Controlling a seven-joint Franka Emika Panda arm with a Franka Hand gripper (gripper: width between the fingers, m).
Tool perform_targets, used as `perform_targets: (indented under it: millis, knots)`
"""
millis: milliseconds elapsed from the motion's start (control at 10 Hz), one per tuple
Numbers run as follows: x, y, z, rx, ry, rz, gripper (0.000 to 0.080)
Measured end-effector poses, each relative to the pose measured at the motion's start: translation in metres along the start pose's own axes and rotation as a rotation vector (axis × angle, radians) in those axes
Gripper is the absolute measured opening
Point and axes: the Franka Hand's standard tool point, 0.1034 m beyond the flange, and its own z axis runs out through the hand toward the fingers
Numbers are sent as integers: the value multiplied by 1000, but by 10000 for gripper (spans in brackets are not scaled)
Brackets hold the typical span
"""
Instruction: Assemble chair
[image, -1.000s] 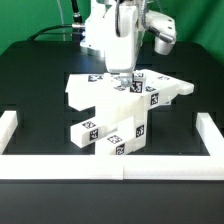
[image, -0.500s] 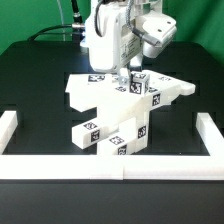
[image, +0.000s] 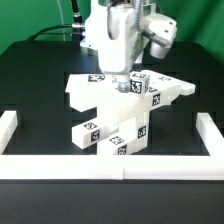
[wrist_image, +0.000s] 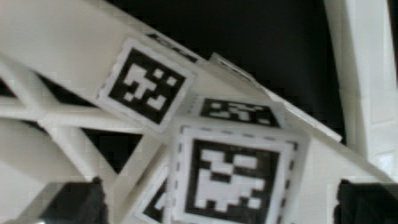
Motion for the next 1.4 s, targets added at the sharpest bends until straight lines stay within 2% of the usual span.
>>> perform_targets:
  millis: [1100, 1400]
  knots:
    - [-5, -1, 0, -3, 12, -813, 648]
    - [-13, -1, 0, -8, 10, -975, 648]
